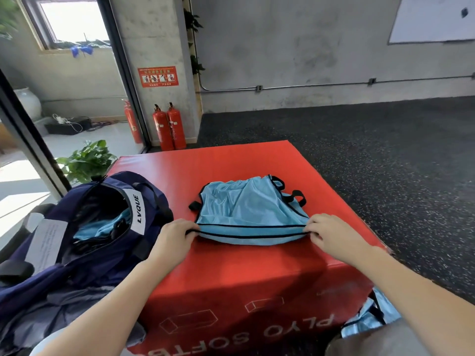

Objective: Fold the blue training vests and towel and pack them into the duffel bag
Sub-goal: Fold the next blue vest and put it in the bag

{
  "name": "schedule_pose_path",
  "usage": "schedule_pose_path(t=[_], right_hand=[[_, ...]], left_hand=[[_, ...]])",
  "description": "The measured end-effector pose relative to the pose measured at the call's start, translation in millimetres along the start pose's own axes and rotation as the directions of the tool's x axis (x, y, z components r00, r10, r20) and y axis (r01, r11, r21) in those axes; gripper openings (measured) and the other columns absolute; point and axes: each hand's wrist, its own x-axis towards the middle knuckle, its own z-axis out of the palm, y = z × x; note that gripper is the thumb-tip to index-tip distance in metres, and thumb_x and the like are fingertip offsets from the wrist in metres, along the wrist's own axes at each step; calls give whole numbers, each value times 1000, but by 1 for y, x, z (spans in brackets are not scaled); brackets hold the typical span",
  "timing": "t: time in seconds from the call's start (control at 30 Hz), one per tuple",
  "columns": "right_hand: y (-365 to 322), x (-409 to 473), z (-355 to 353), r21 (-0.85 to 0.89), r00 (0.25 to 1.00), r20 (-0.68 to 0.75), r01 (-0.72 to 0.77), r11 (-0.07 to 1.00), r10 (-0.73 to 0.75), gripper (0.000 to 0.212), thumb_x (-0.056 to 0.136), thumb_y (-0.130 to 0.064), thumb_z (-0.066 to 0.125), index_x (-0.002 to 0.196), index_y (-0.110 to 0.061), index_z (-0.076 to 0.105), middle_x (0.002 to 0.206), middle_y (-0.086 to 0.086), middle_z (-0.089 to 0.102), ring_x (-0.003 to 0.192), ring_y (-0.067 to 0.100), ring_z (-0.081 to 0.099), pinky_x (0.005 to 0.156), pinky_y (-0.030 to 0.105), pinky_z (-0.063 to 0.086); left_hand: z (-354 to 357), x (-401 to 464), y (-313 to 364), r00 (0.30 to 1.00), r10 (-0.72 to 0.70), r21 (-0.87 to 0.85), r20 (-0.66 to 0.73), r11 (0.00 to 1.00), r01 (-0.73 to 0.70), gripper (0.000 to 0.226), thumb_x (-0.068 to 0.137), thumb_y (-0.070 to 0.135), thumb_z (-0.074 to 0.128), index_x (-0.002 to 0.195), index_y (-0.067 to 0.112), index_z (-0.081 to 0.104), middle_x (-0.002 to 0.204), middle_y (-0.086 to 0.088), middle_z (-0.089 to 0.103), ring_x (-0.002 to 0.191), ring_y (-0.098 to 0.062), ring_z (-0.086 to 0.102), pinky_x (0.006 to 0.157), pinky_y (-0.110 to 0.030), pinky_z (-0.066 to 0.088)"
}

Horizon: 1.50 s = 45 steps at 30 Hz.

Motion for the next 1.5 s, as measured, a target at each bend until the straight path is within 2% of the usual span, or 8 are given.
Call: schedule_pose_path(t=[0.2,0.37,0.67,0.87,1.07,1.17,1.27,1.5], right_hand=[[-13,14,-32,403,917,-165,-273,873,363,19,81,-4,71,94,-16,79,93,-6,70,88,12,64,87,28,48],[-12,28,-85,438,872,-190,-336,834,451,6,83,-10,73,79,-12,77,86,0,72,86,19,65,78,27,42],[-20,68,-244,503,774,-427,-227,834,468,19,93,-19,71,106,-8,78,113,6,73,106,20,65,90,24,41],[-46,76,-358,656,683,-502,-98,748,530,23,93,-19,71,113,-8,75,103,5,75,79,13,64,73,25,47],[-57,64,-422,731,631,-543,31,682,554,21,91,-21,73,110,-14,77,105,-2,74,86,6,64,76,22,48],[-56,61,-440,804,675,-479,82,588,562,20,90,-22,75,108,-16,77,108,-2,74,105,15,66,98,33,50],[-65,55,-444,666,825,-357,-104,739,438,22,90,-20,75,110,-10,75,101,-3,70,88,6,61,90,29,44],[-65,43,-449,532,869,-356,-113,839,343,20,91,-35,73,98,-18,79,90,-14,70,88,2,63,80,27,46]], left_hand=[[-31,27,29,995,-48,-23,-91,999,46,16,85,9,71,96,17,81,94,-3,77,92,-24,68,82,-29,44],[-82,51,64,987,-16,5,-159,1000,17,8,87,16,72,86,12,79,84,-4,74,86,-28,65,77,-34,46],[-221,97,144,918,35,-76,-394,995,-71,13,89,26,70,92,18,80,81,8,70,78,-18,65,77,-31,51],[-317,100,196,881,48,-171,-470,975,-145,18,90,34,72,87,17,76,73,6,68,73,-16,65,73,-30,48],[-386,81,227,897,50,-294,-439,935,-196,17,85,29,79,92,14,79,79,6,70,79,-8,63,84,-31,50],[-408,72,227,923,44,-426,-382,878,-218,9,81,32,83,78,23,80,85,2,77,91,-19,71,92,-38,55],[-410,63,226,923,58,-318,-380,929,-189,11,82,24,82,73,24,76,81,0,75,87,-20,69,83,-36,54],[-418,50,215,924,8,-430,-383,884,-186,10,75,15,87,79,11,79,82,-6,76,82,-20,68,80,-32,54]])
